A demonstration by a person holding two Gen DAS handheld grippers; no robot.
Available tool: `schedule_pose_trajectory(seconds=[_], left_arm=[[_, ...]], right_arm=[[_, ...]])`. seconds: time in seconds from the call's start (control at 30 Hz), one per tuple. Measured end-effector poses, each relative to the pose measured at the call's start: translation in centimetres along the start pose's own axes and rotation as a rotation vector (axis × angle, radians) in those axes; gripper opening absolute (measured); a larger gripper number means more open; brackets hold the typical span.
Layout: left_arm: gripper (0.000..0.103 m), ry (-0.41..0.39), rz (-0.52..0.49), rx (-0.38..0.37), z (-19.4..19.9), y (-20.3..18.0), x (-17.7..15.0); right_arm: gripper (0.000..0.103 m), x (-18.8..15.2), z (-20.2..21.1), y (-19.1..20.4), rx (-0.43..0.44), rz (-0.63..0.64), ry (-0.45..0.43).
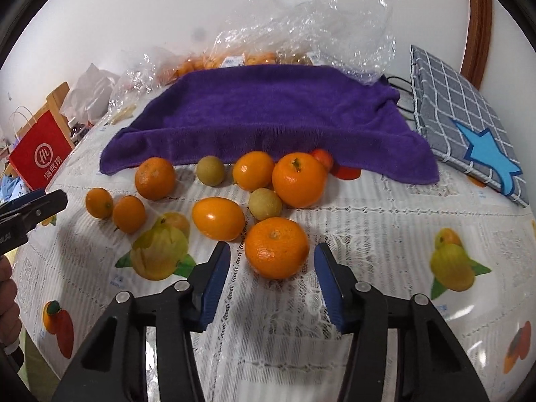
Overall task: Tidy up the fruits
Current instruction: 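Grasp a small kumquat with the left gripper while the right gripper grasps an orange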
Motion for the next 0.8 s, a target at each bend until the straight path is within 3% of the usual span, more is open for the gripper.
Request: schedule_pose_trajectory(seconds=[0.17,0.37,0.43,0.5,0.63,0.8], left_arm=[[0.083,0.022,-0.018,-0.028,-1.2,-0.7,-0.5],[0.066,0.056,-0.006,-0.047,-2.8,-1.7,-0.6],[0.065,0.063,0.001,-0.059,-3.4,-2.1,-0.5],[0.058,0.072,-0.010,-0.062,-4.0,-2.6,-0.5],[0.034,0.060,-0.048,-0.057,-4.6,-3.4,-0.6],[0.034,0.056,-0.022,-0.055,-4.4,-2.8,-0.4]], right_arm=[[0.041,-0.2,-0.9,-0.1,-0.009,0.012,0.013],[0.041,-0.6,-0.3,-1.1,0.024,0.005,-0.002],[0.041,-0.8,-0.1,-1.3,0.012,0.016,-0.004],[0.041,-1.0,0.1,-1.6,0.021,0.023,-0.009],[0.040,-1.1,0.4,-2.1,0.021,0.027,-0.019],[0.040,-0.9,0.6,-2.4,0.038,0.031,-0.039]])
Point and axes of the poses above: each gripper's, at about its wrist camera, not at the fingertips, and z roughly against the way its jaws point, y to its left, x to its top, the point moved 3 cm from there along -z, roughly the way its jaws point, and after that the axes turned 5 degrees about z, right-handed, at the moved point
